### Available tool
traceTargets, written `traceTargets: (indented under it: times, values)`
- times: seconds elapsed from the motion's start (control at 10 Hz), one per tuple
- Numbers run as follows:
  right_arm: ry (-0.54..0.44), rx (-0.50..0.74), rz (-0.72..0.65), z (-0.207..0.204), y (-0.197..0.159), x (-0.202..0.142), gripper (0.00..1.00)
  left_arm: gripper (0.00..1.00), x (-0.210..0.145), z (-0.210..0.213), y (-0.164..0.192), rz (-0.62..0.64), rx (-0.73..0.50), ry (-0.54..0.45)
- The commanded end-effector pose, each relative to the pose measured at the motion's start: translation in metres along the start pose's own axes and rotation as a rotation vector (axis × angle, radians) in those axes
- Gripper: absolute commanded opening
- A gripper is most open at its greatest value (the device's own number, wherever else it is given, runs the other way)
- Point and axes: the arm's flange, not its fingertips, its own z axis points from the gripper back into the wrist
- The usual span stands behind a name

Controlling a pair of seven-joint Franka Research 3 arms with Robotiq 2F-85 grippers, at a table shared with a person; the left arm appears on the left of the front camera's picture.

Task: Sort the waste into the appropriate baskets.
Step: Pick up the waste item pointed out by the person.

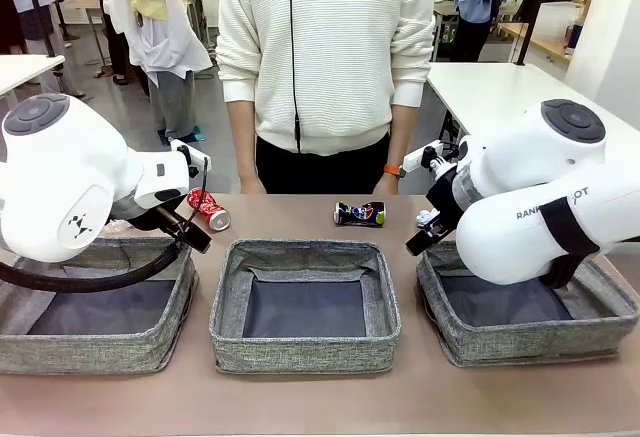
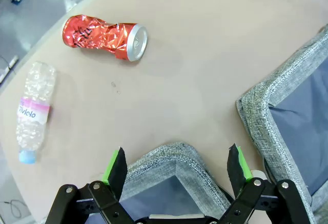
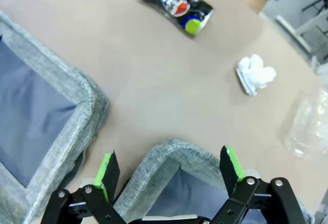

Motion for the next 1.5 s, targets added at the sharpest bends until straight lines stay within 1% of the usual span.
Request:
traceTargets:
  times: [0.0,0.5,0.6,0.7,0.8,0.9,1.0,1.1,1.2,1.3,1.4]
  values:
    - [-0.001,0.000,-0.001,0.000,0.000,0.000,1.00,1.00,0.000,0.000,0.000,-0.001,0.000,0.000]
    - [0.000,0.000,0.000,0.000,0.000,0.000,1.00,1.00,0.000,0.000,0.000,0.000,0.000,0.000]
    - [0.020,-0.047,-0.027,0.027,-0.007,0.017,1.00,1.00,0.002,0.036,0.005,-0.047,0.005,0.027]
    - [0.057,-0.024,-0.068,0.076,-0.011,0.035,1.00,1.00,0.005,0.099,0.006,-0.045,-0.024,0.013]
    - [0.020,-0.064,-0.099,0.135,-0.013,0.044,1.00,1.00,0.004,0.175,-0.008,-0.032,-0.059,-0.069]
    - [-0.026,-0.056,-0.104,0.190,-0.008,0.041,1.00,1.00,-0.018,0.237,-0.021,-0.072,-0.045,-0.171]
    - [-0.111,-0.040,-0.084,0.230,0.003,0.026,1.00,1.00,-0.040,0.271,-0.041,-0.111,-0.008,-0.246]
    - [-0.110,-0.155,-0.091,0.235,0.008,0.014,1.00,1.00,-0.049,0.269,-0.050,-0.112,0.036,-0.260]
    - [-0.058,-0.053,-0.083,0.191,-0.012,0.036,1.00,1.00,0.024,0.223,-0.021,-0.072,-0.013,-0.167]
    - [-0.058,-0.053,-0.083,0.191,-0.012,0.036,1.00,1.00,0.024,0.223,-0.021,-0.072,-0.013,-0.167]
    - [-0.110,-0.089,-0.080,0.249,0.001,0.022,1.00,1.00,0.002,0.292,-0.036,-0.102,0.019,-0.238]
